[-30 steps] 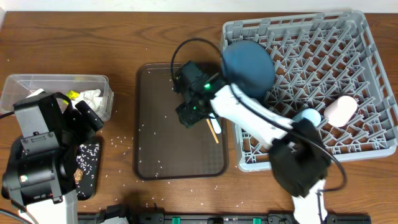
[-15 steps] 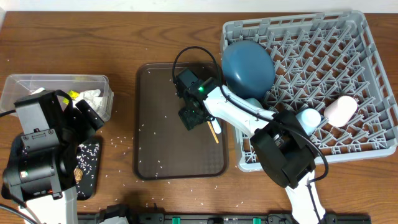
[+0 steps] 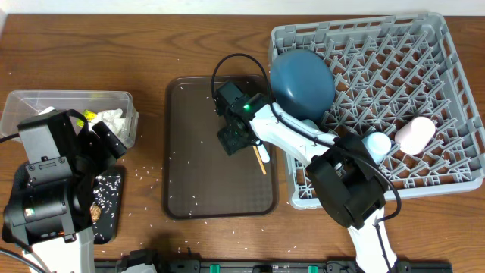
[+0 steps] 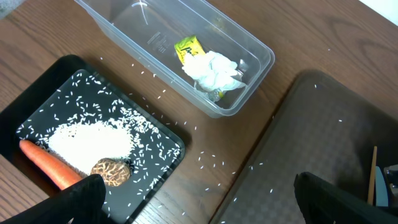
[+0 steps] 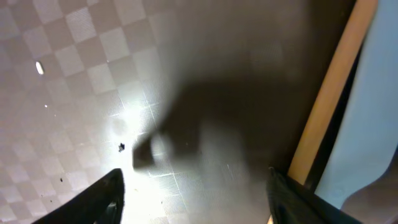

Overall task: Sort waste into correct bins and load items into the dishwasher rack
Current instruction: 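Move the right gripper to the brown tray and grasp the wooden chopstick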

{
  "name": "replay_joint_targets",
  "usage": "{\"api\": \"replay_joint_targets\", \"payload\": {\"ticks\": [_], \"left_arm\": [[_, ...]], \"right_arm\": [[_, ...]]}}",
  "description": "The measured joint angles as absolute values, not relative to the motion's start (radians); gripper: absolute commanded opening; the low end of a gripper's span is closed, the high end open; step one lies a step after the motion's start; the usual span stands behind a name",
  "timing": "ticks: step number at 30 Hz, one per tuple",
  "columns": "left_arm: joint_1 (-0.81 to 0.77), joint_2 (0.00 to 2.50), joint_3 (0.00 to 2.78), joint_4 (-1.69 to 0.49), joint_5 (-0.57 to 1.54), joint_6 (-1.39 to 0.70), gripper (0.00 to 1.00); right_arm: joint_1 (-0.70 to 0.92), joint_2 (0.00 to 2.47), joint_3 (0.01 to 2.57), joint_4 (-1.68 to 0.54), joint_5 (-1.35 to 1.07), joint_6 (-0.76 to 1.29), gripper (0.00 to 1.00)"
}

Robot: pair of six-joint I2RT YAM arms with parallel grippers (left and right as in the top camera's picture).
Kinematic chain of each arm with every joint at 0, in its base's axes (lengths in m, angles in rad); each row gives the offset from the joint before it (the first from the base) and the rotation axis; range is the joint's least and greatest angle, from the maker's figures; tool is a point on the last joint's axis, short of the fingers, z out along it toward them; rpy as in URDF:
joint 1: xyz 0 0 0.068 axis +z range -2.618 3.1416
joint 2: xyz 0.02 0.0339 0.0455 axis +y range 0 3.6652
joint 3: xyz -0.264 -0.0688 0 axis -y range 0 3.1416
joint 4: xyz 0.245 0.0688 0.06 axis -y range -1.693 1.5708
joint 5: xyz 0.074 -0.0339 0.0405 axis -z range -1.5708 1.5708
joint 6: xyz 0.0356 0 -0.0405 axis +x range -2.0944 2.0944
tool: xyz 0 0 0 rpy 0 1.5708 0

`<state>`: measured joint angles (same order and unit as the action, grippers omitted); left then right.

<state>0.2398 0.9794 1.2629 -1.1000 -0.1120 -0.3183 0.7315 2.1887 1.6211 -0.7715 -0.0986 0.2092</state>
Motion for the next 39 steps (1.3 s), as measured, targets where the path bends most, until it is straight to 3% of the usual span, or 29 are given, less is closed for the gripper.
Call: {"api": "replay_joint_targets", "payload": {"ticks": [2,7,24,37,39], "left_arm": [[0.24,0.979,1.263,-1.1,-0.112,-0.318,0.98],[0.24,0.979,1.263,-1.1,-0.112,-0.318,0.98],[0.24,0.979,1.263,-1.1,-0.112,-0.318,0.98],[0.24,0.979,1.263,-1.1,-0.112,-0.318,0.98],[0.24,0.979,1.263,-1.1,-0.112,-0.318,0.98]], "right_arm": [[0.731,2.189,1.621,-0.772,-0.136,0.177,0.66],[0.733,2.185,1.621,-0.77,-0.149,0.167,0.73],[0.705,2.14,1.621,-0.801,-0.043,0.199,0.72],[0.709,2.195,1.621,-0.796,-0.047,0.225,0.53],[0.712,2.195,1.621,-0.793,-0.049,0.226,0.43]]}}
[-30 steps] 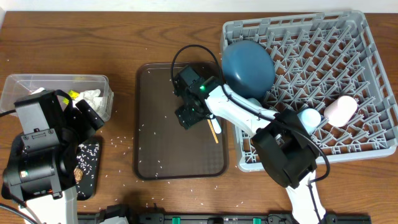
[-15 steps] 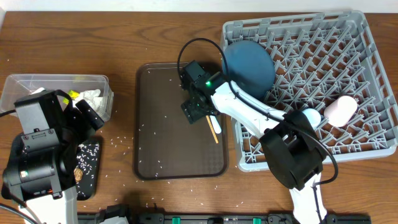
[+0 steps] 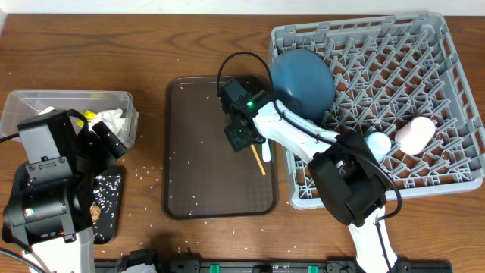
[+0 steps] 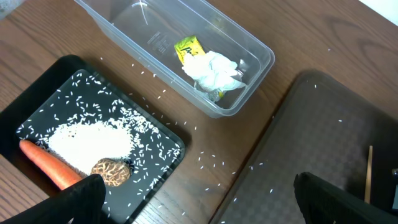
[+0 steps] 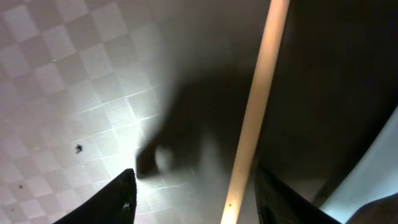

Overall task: Sort waste into correct bins and load items into the dishwasher rack
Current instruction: 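Move the right gripper to the brown tray and grasp the wooden chopstick, then carry the chopstick into the rack and release it upright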

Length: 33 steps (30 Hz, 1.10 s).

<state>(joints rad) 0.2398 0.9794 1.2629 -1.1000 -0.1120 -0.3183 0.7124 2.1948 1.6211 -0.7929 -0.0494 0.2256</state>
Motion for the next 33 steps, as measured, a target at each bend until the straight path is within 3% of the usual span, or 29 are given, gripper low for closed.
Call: {"api": "replay_joint_targets", "payload": {"ticks": [6,12,25,33], "left_arm": [[0.24,0.979,1.263,-1.1,-0.112,-0.318,0.98],[0.24,0.979,1.263,-1.1,-0.112,-0.318,0.98],[0.24,0.979,1.263,-1.1,-0.112,-0.318,0.98],[0.24,0.979,1.263,-1.1,-0.112,-0.318,0.98]], "right_arm": [[0.715,2.197,1.621,-0.776,-0.051,0.245,0.17],[0.715,2.199,1.621,-0.764,-0.043,0.26,0.01],[0.714,2.182,1.623,-0.808,-0.014,0.262,0.01],[0.704,1.943,1.623,-0.865,-0.027,0.266,0.01]]}}
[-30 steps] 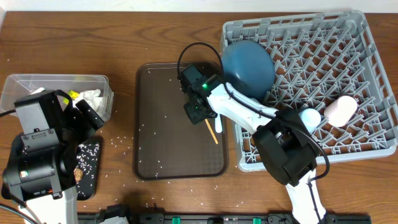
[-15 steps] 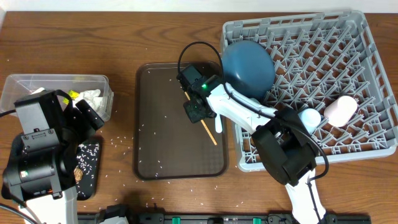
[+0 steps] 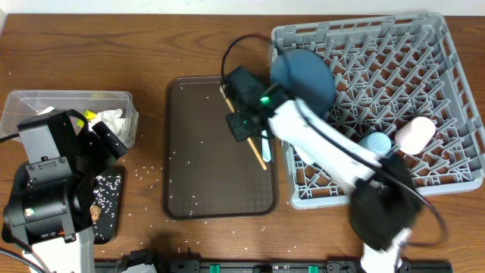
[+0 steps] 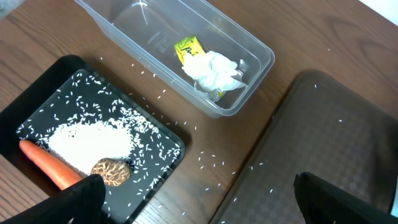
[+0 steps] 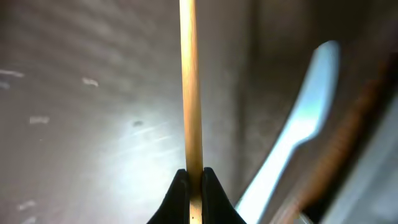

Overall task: Sort waste into correct bins and load items into the dishwasher rack
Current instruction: 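Carry the chopstick into the rack and release it upright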

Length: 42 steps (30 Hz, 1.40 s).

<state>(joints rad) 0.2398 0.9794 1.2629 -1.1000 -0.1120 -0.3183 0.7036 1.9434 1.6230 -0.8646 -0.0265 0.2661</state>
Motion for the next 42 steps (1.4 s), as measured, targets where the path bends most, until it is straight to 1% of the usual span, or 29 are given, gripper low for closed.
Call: {"api": "replay_joint_targets", "payload": {"ticks": [4,9,15,18,26,35,42], "left_arm": [[0.24,0.979,1.263,-1.1,-0.112,-0.318,0.98],[0.24,0.979,1.263,-1.1,-0.112,-0.318,0.98],[0.24,0.98,1.263,-1.1,-0.112,-0.318,0.98],[0.24,0.98,1.263,-1.1,-0.112,-0.318,0.98],[0.24,0.98,1.263,-1.1,-0.112,-0.318,0.98],[0.24,0.98,1.263,-1.1,-0.112,-0.318,0.98],[0.24,0.98,1.263,-1.1,-0.112,-0.318,0.98]], "right_arm": [[0.651,1.77,1.628,-0.926,-0.032,0.283,0.01],[0.5,1.633,1.633,-1.036,-0.023,0.301,0.01],[0.262,1.614,1.633,-1.149,-0.006,0.304,0.01],[0.191,1.631,1.617,-1.159,-0.011,0.295,0.01],[0.15,1.718,1.548,-1.153,-0.029,0.238,0.01],[0.089,1.728,1.542,-1.097,-0.022,0.033,0.01],[0.082,1.73,1.542,-1.059,0.014,-0.03,0.01]]}}
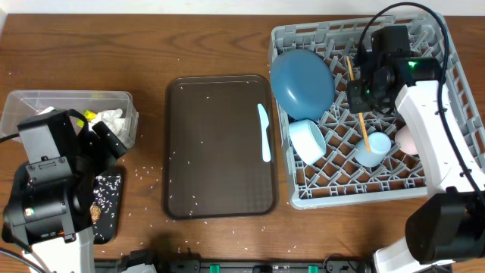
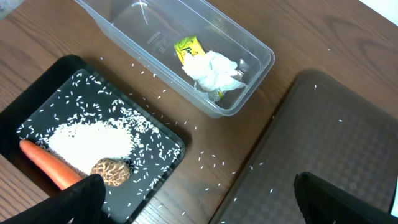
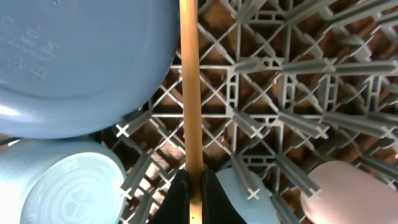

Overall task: Sort waste into correct bins and load items into the dishwasher rack
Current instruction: 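Carry the chopstick into the rack and release it upright, then return the right gripper to the brown tray and grasp the white knife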

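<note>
My right gripper (image 3: pixel 191 180) is shut on a wooden chopstick (image 3: pixel 189 93) and holds it above the grey dishwasher rack (image 1: pixel 455 45), just right of the blue bowl (image 1: pixel 301 80). The chopstick (image 1: pixel 363 135) points toward the rack's front. A light-blue knife (image 1: pixel 264 133) lies on the brown tray (image 1: pixel 220 144) at its right edge. My left gripper (image 2: pixel 199 199) is open over the table between the black tray (image 2: pixel 37 118) and the brown tray, holding nothing.
The rack also holds two light-blue cups (image 1: pixel 307 140) (image 1: pixel 373 148) and a pink cup (image 1: pixel 405 136). A clear bin (image 2: pixel 249 50) holds crumpled paper and a yellow wrapper. The black tray carries rice, a carrot (image 2: pixel 46 165) and a mushroom (image 2: pixel 112 171). Rice grains are scattered about.
My right gripper, still shut on the chopstick, was over the brown tray's right side beside the knife; now it is over the rack. The left arm has not moved.
My right gripper was open and low over the brown tray with the chopstick beside it, then with the chopstick between its fingers. Then it was shut on the chopstick above the tray. Now it holds it over the rack; the knife stays on the tray.
</note>
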{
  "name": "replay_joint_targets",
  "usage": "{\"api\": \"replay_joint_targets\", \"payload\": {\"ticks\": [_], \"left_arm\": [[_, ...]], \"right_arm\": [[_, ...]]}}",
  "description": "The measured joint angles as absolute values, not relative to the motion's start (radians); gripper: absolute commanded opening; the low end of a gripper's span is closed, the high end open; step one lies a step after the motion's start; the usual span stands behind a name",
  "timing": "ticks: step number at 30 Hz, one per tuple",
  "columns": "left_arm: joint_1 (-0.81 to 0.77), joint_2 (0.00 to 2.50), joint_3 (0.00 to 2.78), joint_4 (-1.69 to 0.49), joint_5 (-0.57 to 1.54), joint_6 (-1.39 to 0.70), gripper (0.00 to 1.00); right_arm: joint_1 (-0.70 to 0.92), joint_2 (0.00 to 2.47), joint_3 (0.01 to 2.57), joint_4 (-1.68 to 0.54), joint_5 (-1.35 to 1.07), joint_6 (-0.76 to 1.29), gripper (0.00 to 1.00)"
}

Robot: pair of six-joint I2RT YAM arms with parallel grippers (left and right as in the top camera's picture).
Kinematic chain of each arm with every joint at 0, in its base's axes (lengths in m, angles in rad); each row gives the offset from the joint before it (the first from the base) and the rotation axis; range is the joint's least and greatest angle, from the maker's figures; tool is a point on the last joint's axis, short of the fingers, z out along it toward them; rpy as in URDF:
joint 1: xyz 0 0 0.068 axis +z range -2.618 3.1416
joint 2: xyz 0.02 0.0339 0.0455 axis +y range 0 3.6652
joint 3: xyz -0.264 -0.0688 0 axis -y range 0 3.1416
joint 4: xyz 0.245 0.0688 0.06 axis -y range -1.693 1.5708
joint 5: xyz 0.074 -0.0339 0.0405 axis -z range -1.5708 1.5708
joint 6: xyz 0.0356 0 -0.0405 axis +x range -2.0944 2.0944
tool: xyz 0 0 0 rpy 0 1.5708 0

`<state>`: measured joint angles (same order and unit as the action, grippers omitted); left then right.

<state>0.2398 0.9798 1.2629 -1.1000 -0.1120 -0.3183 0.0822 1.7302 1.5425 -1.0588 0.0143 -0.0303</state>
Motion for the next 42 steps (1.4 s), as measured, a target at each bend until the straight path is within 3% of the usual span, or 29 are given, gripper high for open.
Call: {"api": "replay_joint_targets", "payload": {"ticks": [10,13,17,26,33,42], "left_arm": [[0.24,0.98,1.263,-1.1,-0.112,-0.318,0.98],[0.24,0.98,1.263,-1.1,-0.112,-0.318,0.98],[0.24,0.98,1.263,-1.1,-0.112,-0.318,0.98],[0.24,0.98,1.263,-1.1,-0.112,-0.318,0.98],[0.24,0.98,1.263,-1.1,-0.112,-0.318,0.98],[0.24,0.98,1.263,-1.1,-0.112,-0.318,0.98]], "right_arm": [[0.082,1.85,1.542,-1.009,0.075,-0.011,0.02],[0.082,1.862,1.542,-1.002,0.08,-0.003,0.43],[0.082,1.862,1.542,-0.999,0.073,-0.004,0.56],[0.132,1.793,1.568,-1.001,-0.104,-0.004,0.52],[0.422,1.695,1.606,-0.984,-0.164,0.062,0.45],[0.715,1.879,1.606,-0.974,0.008,0.342,0.38]]}}
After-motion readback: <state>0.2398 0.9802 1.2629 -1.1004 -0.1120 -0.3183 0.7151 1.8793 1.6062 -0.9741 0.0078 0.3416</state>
